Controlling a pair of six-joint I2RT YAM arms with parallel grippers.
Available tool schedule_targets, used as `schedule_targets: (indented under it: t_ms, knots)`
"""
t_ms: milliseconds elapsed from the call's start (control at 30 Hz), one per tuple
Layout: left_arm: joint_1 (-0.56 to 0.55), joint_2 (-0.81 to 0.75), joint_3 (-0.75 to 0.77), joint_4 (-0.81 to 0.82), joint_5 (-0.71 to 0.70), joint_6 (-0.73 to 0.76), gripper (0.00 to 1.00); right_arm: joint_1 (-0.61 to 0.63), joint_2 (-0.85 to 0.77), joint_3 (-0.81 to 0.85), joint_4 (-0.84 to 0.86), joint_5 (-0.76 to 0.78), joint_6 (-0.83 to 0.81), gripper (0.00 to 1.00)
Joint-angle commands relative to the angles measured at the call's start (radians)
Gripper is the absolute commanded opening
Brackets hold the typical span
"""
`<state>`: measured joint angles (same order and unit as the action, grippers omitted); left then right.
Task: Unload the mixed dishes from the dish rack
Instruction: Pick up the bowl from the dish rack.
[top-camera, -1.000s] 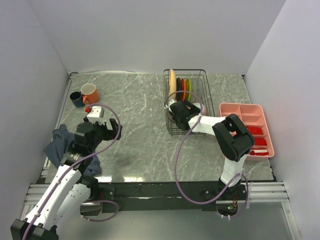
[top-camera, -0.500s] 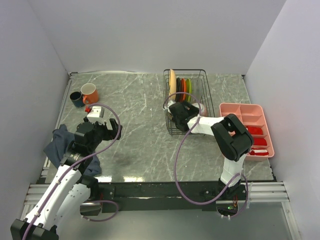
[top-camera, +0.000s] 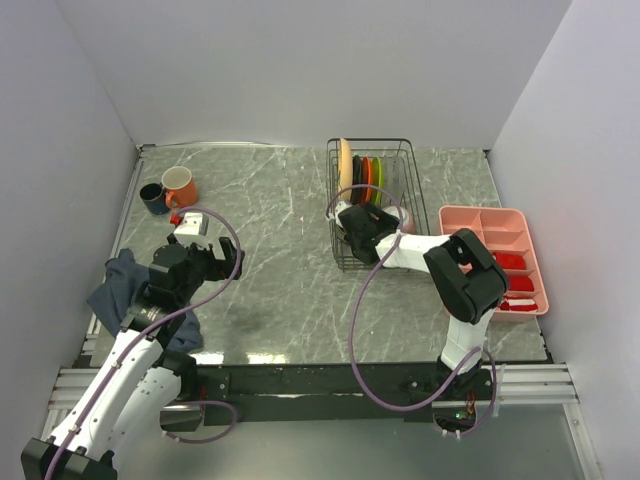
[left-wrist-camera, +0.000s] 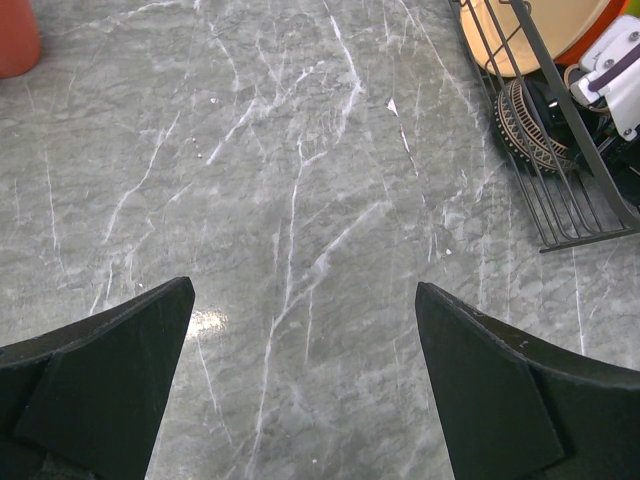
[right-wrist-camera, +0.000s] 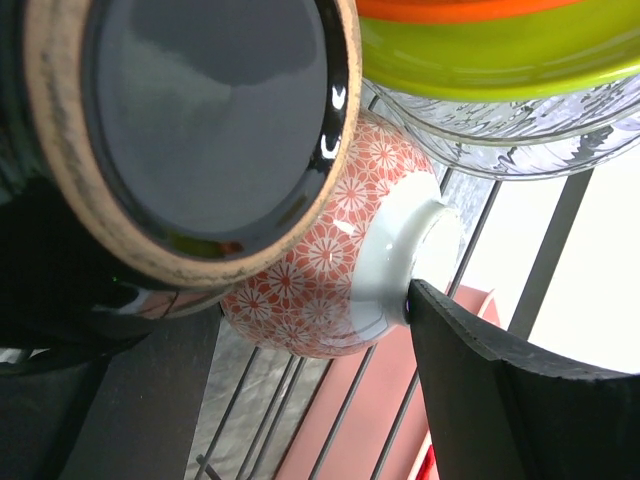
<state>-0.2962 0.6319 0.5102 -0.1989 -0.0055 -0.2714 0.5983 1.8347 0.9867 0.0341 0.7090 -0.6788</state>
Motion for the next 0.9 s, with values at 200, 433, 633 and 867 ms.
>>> schedule_targets:
  t_ms: [200,433,633,867]
  knots:
    - [-0.004,-0.009,0.005,0.036,-0.004,0.014,0.99,0.018,-0.143,0.004,-0.019,-0.005,0.027,0.56]
    - [-0.004,-0.006,0.004,0.036,-0.004,0.014,1.00,0.023,-0.173,0.015,-0.048,-0.046,0.062,0.55]
    - [-0.004,-0.006,0.005,0.036,-0.004,0.014,1.00,0.020,-0.195,0.046,-0.088,-0.082,0.068,0.53]
    - [-0.004,-0.011,0.005,0.035,-0.004,0.014,0.99,0.001,-0.215,0.052,-0.115,-0.120,0.094,0.52]
